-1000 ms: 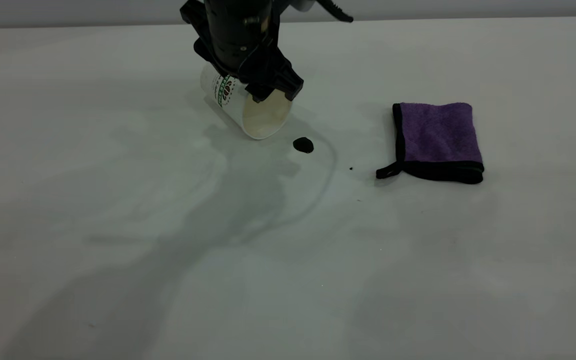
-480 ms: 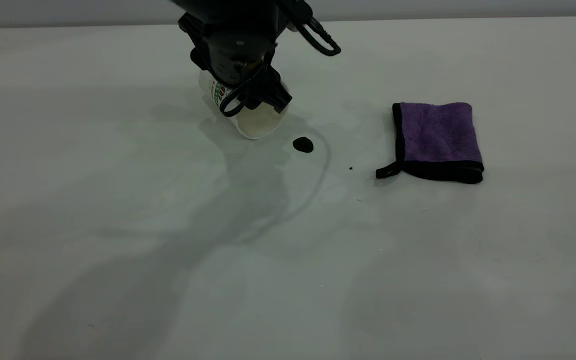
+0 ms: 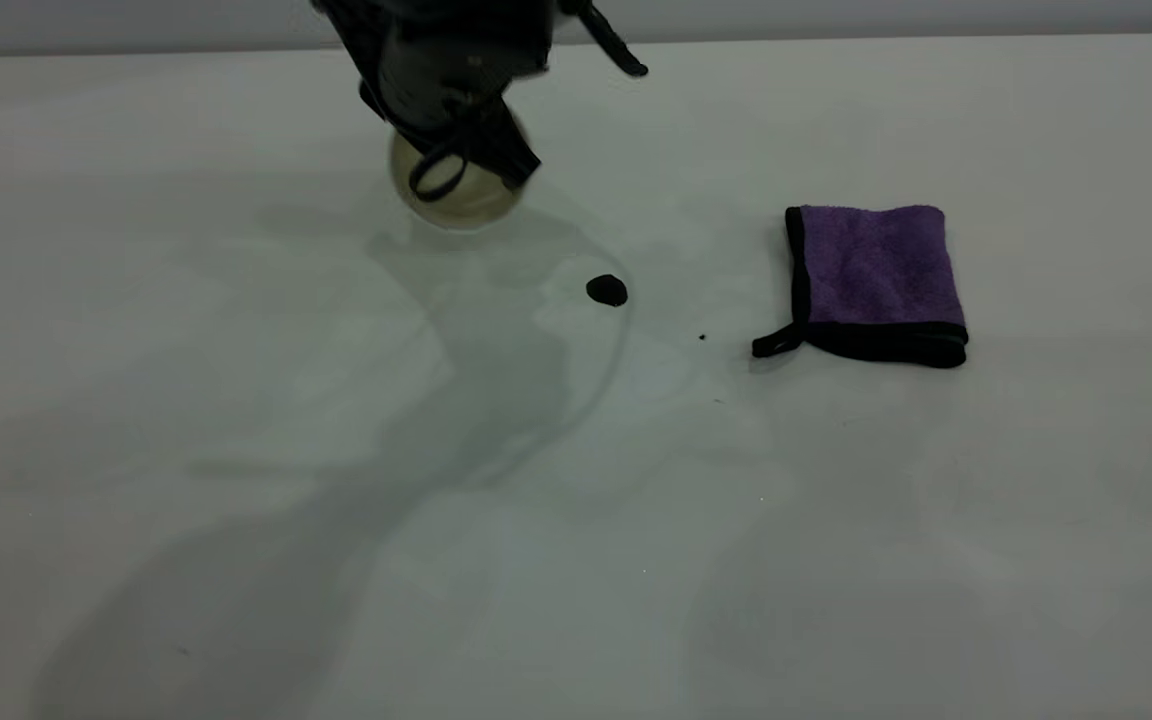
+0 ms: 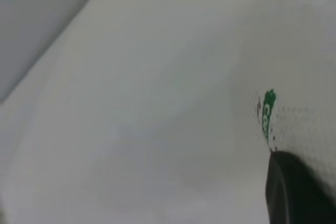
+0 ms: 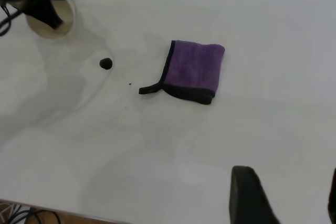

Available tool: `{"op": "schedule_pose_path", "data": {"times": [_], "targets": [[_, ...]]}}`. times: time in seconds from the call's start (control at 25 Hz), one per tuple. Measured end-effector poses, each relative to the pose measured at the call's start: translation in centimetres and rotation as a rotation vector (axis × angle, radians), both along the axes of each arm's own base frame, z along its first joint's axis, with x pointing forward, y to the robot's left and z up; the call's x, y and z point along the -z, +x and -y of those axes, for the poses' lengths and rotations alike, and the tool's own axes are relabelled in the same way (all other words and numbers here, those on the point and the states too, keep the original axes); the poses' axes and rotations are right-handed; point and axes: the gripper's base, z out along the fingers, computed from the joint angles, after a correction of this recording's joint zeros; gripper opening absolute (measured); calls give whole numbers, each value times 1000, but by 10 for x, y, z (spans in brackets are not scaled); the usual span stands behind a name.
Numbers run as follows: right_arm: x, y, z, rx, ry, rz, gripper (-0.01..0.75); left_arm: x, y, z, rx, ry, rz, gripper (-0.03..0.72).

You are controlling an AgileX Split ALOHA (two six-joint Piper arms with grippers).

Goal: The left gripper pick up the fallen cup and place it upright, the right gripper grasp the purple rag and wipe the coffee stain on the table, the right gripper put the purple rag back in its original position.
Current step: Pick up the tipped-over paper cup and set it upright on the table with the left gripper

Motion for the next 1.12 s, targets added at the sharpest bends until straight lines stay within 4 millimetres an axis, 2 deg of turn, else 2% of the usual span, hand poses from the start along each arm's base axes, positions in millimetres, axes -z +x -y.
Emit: {"op": "schedule_pose_path", "data": {"times": [0.2, 0.4, 0.56, 0.64, 0.92, 1.12], "targets": [[0, 0, 0, 0, 0, 0, 406, -41, 4, -14, 17, -14, -120, 1], [0, 0, 0, 0, 0, 0, 406, -61, 16, -34, -15, -184, -408, 1], [0, 0, 0, 0, 0, 0, 406, -72, 30, -46, 49, -392, -604, 1], [0, 0, 0, 0, 0, 0, 406, -73, 37, -52, 58, -459, -674, 1], [0, 0, 0, 0, 0, 0, 406, -43, 62, -81, -66, -522, -776, 1], [0, 0, 0, 0, 0, 0, 406, -24, 69, -82, -104, -531, -805, 6]]}}
